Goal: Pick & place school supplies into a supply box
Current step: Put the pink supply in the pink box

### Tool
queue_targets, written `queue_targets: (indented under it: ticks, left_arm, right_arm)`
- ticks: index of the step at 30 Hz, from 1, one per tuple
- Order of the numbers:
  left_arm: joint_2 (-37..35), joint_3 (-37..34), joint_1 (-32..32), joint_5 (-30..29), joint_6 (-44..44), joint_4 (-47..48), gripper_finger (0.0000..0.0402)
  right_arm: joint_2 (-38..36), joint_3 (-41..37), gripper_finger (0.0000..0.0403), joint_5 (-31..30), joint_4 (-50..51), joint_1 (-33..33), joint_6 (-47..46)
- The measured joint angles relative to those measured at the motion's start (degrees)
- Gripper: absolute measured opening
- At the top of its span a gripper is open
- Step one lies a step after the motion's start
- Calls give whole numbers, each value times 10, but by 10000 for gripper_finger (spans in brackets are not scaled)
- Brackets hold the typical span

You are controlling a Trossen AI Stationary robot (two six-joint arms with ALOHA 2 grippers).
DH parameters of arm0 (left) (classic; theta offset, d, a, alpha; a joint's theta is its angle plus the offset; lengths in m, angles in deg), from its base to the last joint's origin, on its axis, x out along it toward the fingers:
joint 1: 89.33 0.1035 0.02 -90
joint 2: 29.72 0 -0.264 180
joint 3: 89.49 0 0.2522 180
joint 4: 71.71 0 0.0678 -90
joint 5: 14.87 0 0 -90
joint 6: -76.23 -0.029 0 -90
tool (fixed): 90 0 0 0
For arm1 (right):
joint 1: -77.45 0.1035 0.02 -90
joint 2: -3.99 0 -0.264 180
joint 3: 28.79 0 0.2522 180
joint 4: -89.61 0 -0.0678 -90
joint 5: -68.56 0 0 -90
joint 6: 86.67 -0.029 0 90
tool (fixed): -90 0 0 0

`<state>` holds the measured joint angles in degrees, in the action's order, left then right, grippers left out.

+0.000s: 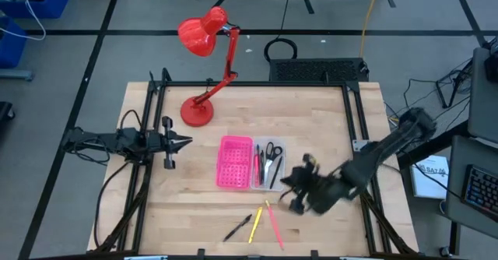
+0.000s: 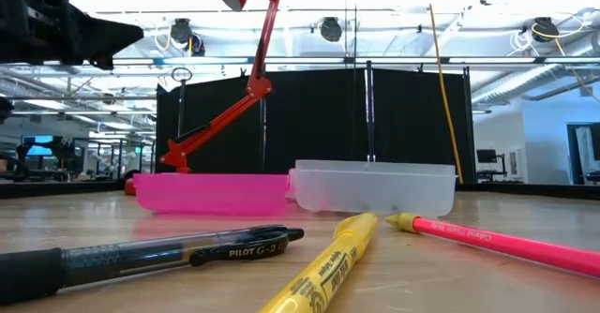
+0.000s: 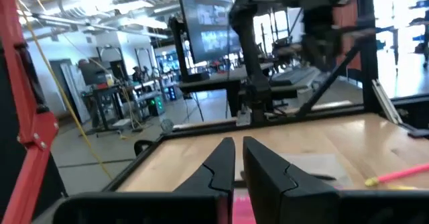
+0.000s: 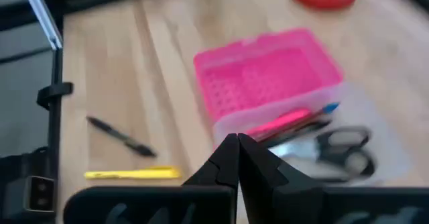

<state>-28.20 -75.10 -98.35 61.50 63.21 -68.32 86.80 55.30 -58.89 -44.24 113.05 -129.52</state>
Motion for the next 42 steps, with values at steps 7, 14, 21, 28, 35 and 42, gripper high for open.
queue_targets:
  ticks: [7,14,21,28,35,42]
  left_arm:
    - [0,0,0,0,0,-13,23]
    - [0,0,0,1,12,-18,4]
    - [0,0,0,1,13,-19,32]
    - [0,0,0,1,13,-20,37]
    - [0,0,0,1,13,-19,22]
    - [0,0,0,1,13,-19,4]
  right_arm:
    - [222,220,0,110,172,8,-193]
    - [347,265,0,224,190,-11,-301]
    - [380,266,0,214,193,-36,-316]
    - [380,266,4,289,131,-54,-260]
    - [380,266,59,320,133,-67,-265]
    - [380,266,119,329,133,-79,-280]
